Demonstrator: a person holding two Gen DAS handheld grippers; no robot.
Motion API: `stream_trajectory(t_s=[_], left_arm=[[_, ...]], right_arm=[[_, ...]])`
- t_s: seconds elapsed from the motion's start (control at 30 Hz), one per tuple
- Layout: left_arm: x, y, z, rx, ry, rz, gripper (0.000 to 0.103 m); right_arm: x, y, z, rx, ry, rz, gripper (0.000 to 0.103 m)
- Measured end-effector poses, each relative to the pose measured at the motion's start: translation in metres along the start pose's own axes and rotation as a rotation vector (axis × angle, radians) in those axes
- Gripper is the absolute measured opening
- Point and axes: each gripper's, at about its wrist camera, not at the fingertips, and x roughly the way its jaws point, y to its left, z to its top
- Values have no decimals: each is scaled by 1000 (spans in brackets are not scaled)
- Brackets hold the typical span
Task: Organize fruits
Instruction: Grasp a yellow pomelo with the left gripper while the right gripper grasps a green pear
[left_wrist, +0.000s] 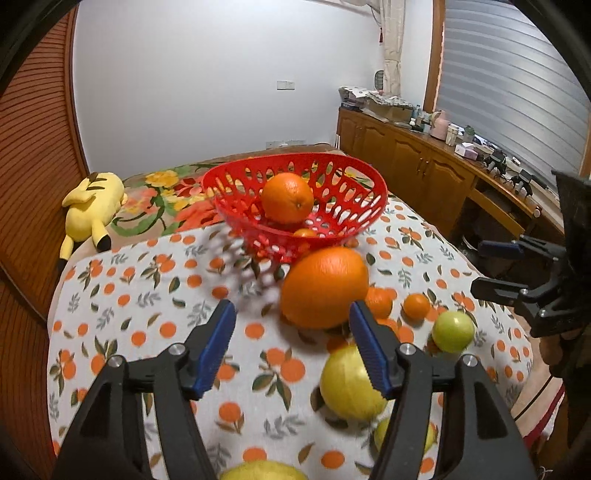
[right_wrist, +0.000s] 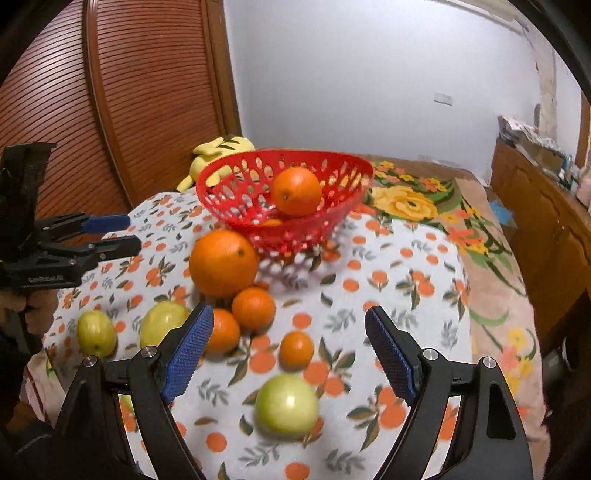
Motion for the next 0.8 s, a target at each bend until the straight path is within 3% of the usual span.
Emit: stream_trajectory(t_s=[0.4,0.8], left_arm=[[-11,3,-48,-10,45,-2,67],[-11,12,-81,-56,84,-2,68]], right_arm=[[6,-5,-44,65,-10,-19,86],[27,-9,-69,105,36,-8,79]])
